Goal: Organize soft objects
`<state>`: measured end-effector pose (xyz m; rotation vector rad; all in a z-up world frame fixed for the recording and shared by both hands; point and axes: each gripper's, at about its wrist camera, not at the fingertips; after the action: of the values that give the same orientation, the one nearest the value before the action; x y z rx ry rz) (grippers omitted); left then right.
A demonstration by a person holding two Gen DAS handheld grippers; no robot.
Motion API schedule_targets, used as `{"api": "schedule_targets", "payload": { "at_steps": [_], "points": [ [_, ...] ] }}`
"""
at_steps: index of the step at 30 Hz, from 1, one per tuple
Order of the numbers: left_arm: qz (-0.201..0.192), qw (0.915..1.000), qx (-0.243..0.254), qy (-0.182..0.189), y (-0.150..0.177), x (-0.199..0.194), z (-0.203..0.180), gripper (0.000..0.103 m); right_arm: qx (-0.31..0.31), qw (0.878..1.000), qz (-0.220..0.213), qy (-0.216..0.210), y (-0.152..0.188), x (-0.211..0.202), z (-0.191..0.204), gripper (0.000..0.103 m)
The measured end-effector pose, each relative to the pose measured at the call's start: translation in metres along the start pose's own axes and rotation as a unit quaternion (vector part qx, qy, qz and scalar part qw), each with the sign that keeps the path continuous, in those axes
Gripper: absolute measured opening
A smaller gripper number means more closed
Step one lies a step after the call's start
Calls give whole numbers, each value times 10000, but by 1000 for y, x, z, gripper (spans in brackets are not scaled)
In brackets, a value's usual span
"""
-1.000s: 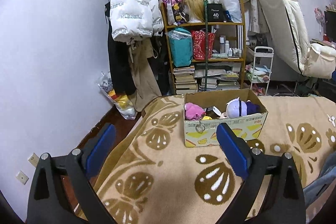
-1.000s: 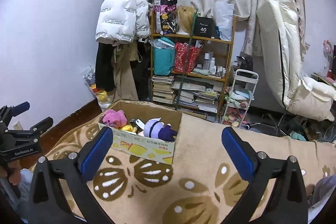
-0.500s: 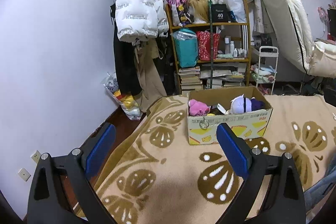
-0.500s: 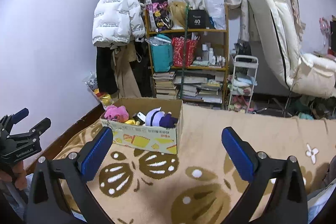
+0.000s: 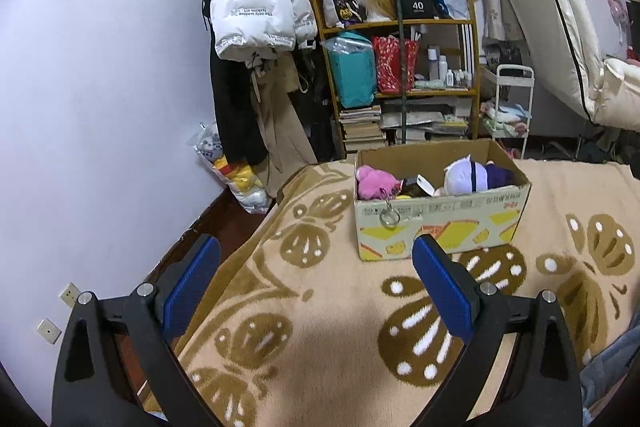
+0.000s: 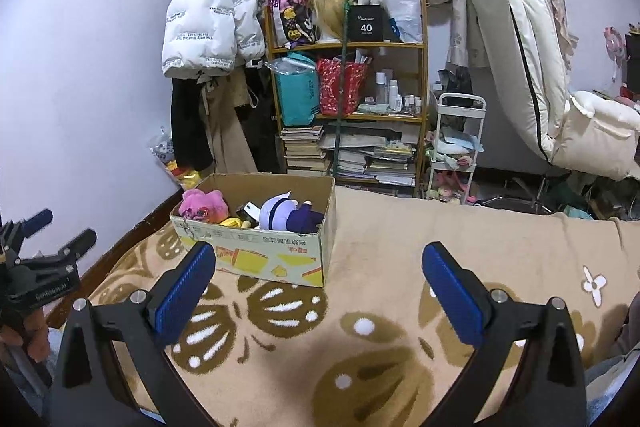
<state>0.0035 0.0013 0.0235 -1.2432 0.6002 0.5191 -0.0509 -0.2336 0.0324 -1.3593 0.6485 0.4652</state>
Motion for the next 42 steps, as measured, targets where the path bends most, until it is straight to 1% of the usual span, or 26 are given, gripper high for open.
{"api": "schedule_targets", "payload": {
  "at_steps": [3,8,13,21,42],
  "points": [
    [-1,10000,53,-16,2,-2,-2,96,-30,9999,-35,110,1,1,2,103],
    [42,9999,109,-51,4,-4,-5,96,14,9999,-5,151,2,2,1,103],
    [50,9999,147,-59,5,-5,-7,96,134,9998,10,137,5,1,-5,103],
    [46,9999,122,-77,5,-6,-7,96,28,9999,0,135,3,-2,-4,103],
    [51,9999,96,-114,7,-5,-7,96,4,9999,58,161,6,1,2,103]
  ]
}}
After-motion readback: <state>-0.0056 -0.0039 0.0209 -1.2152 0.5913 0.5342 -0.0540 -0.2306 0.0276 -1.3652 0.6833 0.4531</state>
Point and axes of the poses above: each gripper's, at about its wrist camera, not at the fingertips, and x roughly the way its jaws point, z to its left, y to its underside, and after that the axes turned 12 degrees about z, right-handed
